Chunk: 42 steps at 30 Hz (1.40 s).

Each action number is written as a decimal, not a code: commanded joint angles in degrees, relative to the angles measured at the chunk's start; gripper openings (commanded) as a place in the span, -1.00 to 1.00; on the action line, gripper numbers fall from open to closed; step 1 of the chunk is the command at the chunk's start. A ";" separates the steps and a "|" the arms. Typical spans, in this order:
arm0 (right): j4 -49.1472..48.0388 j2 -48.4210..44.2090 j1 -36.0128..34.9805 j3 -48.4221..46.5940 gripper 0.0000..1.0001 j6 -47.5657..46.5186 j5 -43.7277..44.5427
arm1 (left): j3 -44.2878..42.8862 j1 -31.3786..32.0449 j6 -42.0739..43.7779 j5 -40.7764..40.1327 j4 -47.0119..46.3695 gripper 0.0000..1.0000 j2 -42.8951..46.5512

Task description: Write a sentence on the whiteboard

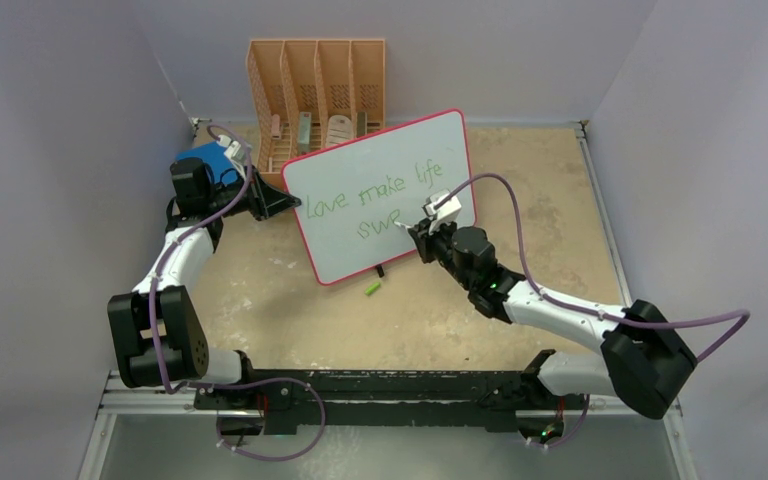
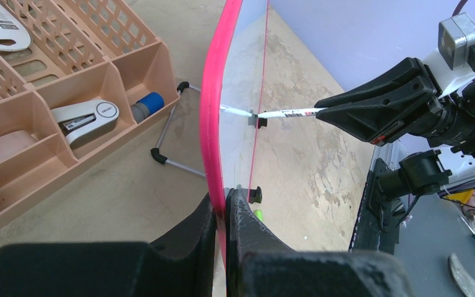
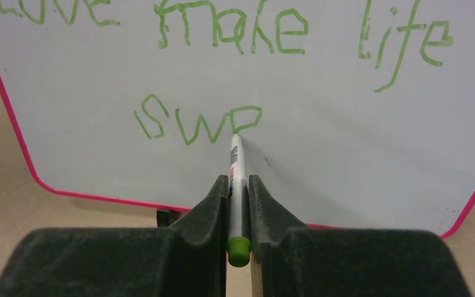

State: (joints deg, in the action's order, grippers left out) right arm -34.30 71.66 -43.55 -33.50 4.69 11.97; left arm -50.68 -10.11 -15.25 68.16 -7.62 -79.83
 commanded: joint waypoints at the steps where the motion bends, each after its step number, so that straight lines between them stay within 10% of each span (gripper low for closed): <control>1: 2.34 -1.05 0.03 0.66 -1.00 0.67 1.71 | -0.96 -0.26 2.68 -0.74 -2.49 -1.00 2.22; 42: -3.55 -4.87 3.26 1.53 -1.00 3.84 2.27 | -0.95 -0.26 2.59 -0.57 -2.50 -1.00 2.14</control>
State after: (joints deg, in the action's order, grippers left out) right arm -34.00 66.28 -40.93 -30.76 7.51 15.84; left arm -50.68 -10.11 -15.27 68.29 -7.62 -79.79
